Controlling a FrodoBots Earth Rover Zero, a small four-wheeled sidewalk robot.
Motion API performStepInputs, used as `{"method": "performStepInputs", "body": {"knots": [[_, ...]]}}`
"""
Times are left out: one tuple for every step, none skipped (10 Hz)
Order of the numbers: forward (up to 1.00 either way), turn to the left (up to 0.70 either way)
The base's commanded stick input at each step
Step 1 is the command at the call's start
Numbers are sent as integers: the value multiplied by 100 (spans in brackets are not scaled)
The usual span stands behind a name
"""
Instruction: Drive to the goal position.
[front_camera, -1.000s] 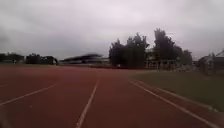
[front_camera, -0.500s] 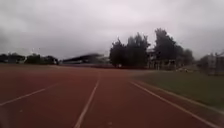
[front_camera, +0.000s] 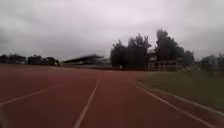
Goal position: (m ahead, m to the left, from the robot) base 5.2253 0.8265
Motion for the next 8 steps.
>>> {"method": "performStepInputs", "body": {"knots": [[70, 0], [70, 0], [70, 0], [70, 0], [70, 0], [70, 0], [70, 0], [70, 0]]}}
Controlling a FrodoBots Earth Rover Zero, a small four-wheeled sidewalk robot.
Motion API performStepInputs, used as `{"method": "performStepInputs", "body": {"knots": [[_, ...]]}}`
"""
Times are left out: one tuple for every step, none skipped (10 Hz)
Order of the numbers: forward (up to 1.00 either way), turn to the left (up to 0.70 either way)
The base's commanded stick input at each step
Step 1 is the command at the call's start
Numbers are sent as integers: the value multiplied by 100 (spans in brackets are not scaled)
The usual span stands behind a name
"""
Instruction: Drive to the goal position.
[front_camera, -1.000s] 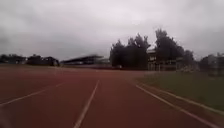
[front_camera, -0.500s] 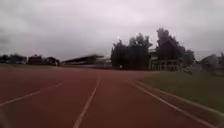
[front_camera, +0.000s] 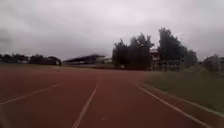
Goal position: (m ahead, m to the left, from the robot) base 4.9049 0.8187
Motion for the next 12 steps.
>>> {"method": "performStepInputs", "body": {"knots": [[70, 0], [70, 0], [70, 0], [70, 0], [70, 0], [70, 0], [70, 0], [70, 0], [70, 0], [70, 0], [70, 0], [70, 0]]}}
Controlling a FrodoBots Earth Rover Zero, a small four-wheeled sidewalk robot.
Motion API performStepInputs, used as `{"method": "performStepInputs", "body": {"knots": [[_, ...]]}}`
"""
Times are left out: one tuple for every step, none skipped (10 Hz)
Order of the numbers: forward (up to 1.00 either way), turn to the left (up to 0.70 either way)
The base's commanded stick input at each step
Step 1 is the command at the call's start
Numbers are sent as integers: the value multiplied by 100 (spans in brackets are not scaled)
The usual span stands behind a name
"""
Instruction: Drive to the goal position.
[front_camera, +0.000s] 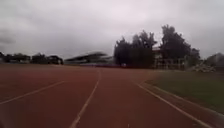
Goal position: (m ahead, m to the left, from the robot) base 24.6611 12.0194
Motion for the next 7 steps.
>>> {"method": "performStepInputs", "body": {"knots": [[70, 0], [70, 0], [70, 0], [70, 0], [70, 0], [70, 0], [70, 0]]}}
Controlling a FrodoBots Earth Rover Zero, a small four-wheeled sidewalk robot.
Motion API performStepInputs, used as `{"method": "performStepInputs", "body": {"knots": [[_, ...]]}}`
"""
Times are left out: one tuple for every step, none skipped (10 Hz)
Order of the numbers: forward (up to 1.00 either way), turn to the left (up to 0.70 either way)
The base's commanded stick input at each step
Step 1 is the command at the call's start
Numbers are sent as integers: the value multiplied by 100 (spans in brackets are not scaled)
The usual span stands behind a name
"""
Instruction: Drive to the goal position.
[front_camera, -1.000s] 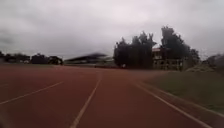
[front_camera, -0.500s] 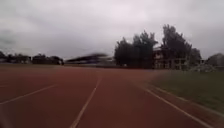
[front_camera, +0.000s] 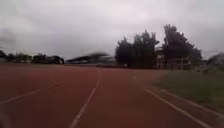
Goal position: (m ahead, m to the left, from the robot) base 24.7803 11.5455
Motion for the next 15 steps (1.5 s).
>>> {"method": "performStepInputs", "body": {"knots": [[70, 0], [70, 0], [70, 0], [70, 0], [70, 0], [70, 0], [70, 0], [70, 0], [70, 0], [70, 0], [70, 0], [70, 0], [70, 0], [70, 0], [70, 0]]}}
